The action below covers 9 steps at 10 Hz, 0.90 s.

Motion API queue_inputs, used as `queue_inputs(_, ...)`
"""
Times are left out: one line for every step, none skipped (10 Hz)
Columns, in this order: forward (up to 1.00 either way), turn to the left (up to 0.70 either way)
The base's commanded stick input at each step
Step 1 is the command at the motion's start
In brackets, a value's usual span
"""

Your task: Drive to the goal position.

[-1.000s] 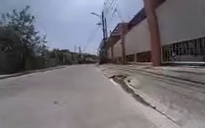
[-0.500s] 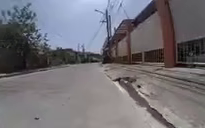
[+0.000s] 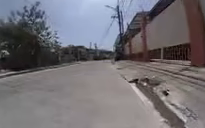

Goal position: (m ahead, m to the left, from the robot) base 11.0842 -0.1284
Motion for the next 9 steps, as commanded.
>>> queue_inputs(0.26, 0.01)
queue_inputs(0.0, 0.0)
queue_inputs(0.0, 0.0)
queue_inputs(0.0, 0.0)
queue_inputs(0.0, 0.0)
queue_inputs(0.0, 0.0)
queue_inputs(0.0, 0.0)
queue_inputs(0.0, 0.0)
queue_inputs(0.0, 0.0)
